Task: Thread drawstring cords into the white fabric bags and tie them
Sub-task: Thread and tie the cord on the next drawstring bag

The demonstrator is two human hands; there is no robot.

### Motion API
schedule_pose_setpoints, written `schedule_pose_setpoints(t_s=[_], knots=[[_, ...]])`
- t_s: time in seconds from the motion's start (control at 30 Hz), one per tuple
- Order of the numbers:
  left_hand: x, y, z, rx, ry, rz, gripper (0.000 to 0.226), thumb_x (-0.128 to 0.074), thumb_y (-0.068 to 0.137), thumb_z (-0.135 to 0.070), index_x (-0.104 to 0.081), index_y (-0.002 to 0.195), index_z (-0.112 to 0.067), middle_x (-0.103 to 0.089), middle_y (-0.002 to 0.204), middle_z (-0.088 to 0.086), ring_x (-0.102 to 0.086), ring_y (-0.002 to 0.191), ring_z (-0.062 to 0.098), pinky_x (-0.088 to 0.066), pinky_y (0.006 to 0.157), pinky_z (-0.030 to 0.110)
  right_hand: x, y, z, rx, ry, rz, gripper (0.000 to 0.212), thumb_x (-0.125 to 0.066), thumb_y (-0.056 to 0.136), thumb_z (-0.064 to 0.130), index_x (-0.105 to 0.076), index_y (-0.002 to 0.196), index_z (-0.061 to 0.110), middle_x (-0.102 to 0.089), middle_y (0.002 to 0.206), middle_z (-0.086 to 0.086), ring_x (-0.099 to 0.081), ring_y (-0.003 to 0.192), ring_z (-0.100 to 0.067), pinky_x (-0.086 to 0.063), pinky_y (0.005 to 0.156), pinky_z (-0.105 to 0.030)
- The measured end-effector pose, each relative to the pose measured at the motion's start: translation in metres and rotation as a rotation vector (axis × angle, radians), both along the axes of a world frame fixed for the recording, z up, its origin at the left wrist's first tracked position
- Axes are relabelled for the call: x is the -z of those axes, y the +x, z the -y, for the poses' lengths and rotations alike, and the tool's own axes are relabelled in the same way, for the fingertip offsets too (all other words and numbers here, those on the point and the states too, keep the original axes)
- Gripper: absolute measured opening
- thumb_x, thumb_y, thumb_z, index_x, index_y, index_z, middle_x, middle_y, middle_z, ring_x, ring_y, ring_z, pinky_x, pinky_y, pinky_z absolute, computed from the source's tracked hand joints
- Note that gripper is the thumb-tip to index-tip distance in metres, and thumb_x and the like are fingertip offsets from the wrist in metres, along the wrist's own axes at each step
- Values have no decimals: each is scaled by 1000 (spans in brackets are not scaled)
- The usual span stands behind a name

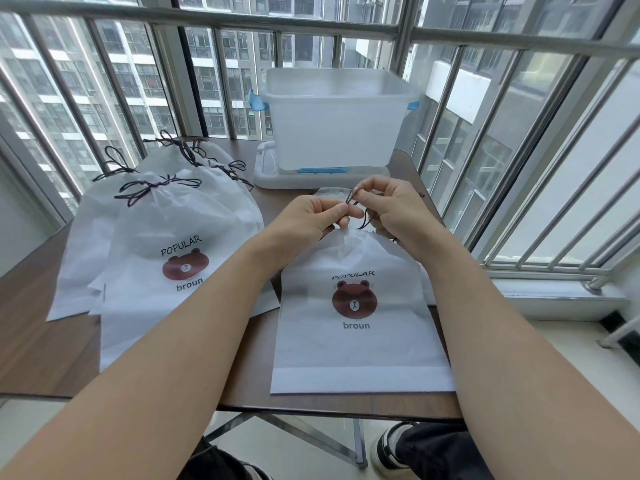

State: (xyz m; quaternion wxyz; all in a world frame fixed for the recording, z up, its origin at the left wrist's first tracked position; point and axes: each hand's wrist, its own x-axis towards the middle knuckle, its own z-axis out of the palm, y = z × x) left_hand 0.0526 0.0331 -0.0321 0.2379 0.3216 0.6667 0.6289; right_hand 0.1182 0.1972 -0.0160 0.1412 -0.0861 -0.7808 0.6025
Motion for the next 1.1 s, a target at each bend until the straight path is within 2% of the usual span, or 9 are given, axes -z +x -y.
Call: schedule_pose_setpoints(t_s=[0.1, 0.17, 0.33, 0.43, 0.57, 0.67, 0.83, 0.97, 1.1], knots=[[1, 0, 1, -25, -4, -9, 24, -52, 103, -19, -75, 103, -11, -56, 74, -3, -49, 84, 14, -41, 86, 21, 0, 3, -7, 53, 61, 95, 17, -68, 96, 25, -70, 93, 8, -33, 53, 0, -22, 46, -15, -19, 42, -21], [3, -3, 1, -76, -20, -7, 23, -53, 103, -19, -76, 102, -14, -57, 73, -4, -46, 84, 18, -38, 87, 26, -5, 8, -11, 92, 178, 169, 30, -67, 91, 35, -73, 81, 8, -30, 49, 1, -21, 47, -17, -18, 45, -23], [6, -6, 0, -138, -39, 15, 19, -56, 101, -15, -74, 105, -12, -62, 69, -5, -52, 76, 12, -42, 82, 23, -16, 16, -6, -50, 130, 239, 44, -56, 90, 36, -49, 51, 17, -27, 53, 0, -17, 47, -16, -15, 44, -23], [6, -5, -2, -134, -42, 22, 14, -60, 99, -15, -62, 111, -8, -68, 70, -2, -55, 67, 7, -42, 67, 19, -14, 13, -1, -183, 131, 141, 40, -55, 97, 20, -52, 57, 17, -31, 54, 1, -21, 47, -13, -18, 43, -24], [3, -1, -1, -100, -30, 11, 12, -57, 100, -9, -57, 109, -1, -66, 74, 9, -41, 43, 2, -31, 45, 12, -2, 5, 5, -184, 342, 26, 31, -59, 100, 26, -64, 78, 5, -65, 64, 2, -42, 64, -21, -35, 61, -37], [2, 2, 0, -48, -38, -5, 15, -51, 102, -5, -65, 98, -3, -62, 74, 5, -34, 45, 3, -28, 44, 12, 4, 1, 5, -150, 345, -47, 28, -60, 100, 25, -64, 80, 7, -72, 68, 0, -55, 68, -19, -43, 71, -38], [-2, 4, 0, -4, -32, 62, 22, -48, 102, -5, -69, 96, -3, -62, 74, 0, -37, 52, 3, -29, 50, 12, 9, -6, 7, -70, 217, -123, 26, -66, 90, 32, -66, 76, 11, -70, 70, -22, -57, 65, -26, -47, 69, -42], [-2, 5, 1, -56, -80, 46, 12, -65, 93, -10, -73, 91, -3, -55, 62, -3, -33, 52, 8, -26, 49, 17, 10, -7, 8, -69, 160, -134, 24, -70, 89, 28, -69, 76, 8, -70, 70, -24, -63, 63, -29, -55, 71, -54], [-2, 7, -2, -162, -83, 74, 24, -59, 97, -17, -76, 89, -2, -61, 64, 0, -34, 50, 9, -24, 46, 16, 9, -5, 12, -133, 82, -158, 14, -73, 92, 11, -73, 87, -2, -70, 68, -20, -62, 59, -22, -52, 63, -34]])
